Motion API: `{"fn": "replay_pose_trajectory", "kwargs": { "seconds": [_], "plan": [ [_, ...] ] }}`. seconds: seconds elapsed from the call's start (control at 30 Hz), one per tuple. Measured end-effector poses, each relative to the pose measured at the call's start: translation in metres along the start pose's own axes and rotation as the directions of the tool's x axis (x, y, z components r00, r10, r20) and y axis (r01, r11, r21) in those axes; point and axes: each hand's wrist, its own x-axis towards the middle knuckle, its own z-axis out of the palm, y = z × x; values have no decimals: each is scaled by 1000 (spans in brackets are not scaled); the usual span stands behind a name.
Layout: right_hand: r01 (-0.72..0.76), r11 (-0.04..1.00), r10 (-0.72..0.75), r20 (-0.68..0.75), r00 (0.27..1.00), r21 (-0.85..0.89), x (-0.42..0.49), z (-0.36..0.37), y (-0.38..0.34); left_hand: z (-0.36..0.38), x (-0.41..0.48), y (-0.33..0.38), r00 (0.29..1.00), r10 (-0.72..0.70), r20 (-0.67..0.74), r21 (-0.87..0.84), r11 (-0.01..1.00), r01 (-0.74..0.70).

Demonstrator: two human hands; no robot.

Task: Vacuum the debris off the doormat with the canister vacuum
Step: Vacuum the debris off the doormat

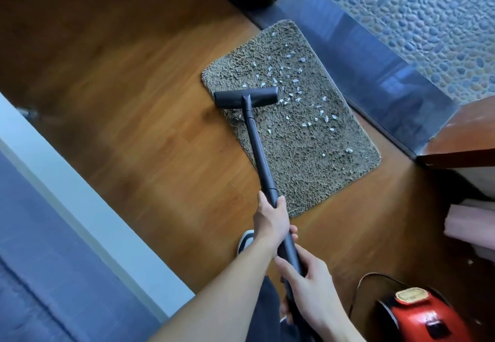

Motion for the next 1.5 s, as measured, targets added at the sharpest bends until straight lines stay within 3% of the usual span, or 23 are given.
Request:
{"fn": "replay_pose_trajectory", "kwargs": {
  "seconds": [0.47, 0.6, 1.13, 1.5],
  "plan": [
    [-15, 1000, 13, -58, 998, -27, 75, -3, -45, 6, 60, 69, 1000, 3, 29, -63, 998, -1],
    [-30, 996, 26, -54, 998, -82, 53, -11, -26, 13, 44, 40, 999, -31, 44, -78, 996, 34],
    [-94, 995, 96, 57, 994, -28, -56, -46, 88, 46, -56, -92, 988, -130, 88, -68, 988, 137],
    [-94, 995, 93, 42, 995, 26, -79, -67, 124, 71, -80, -119, 990, -119, 80, -18, 993, 121]
  ]
}}
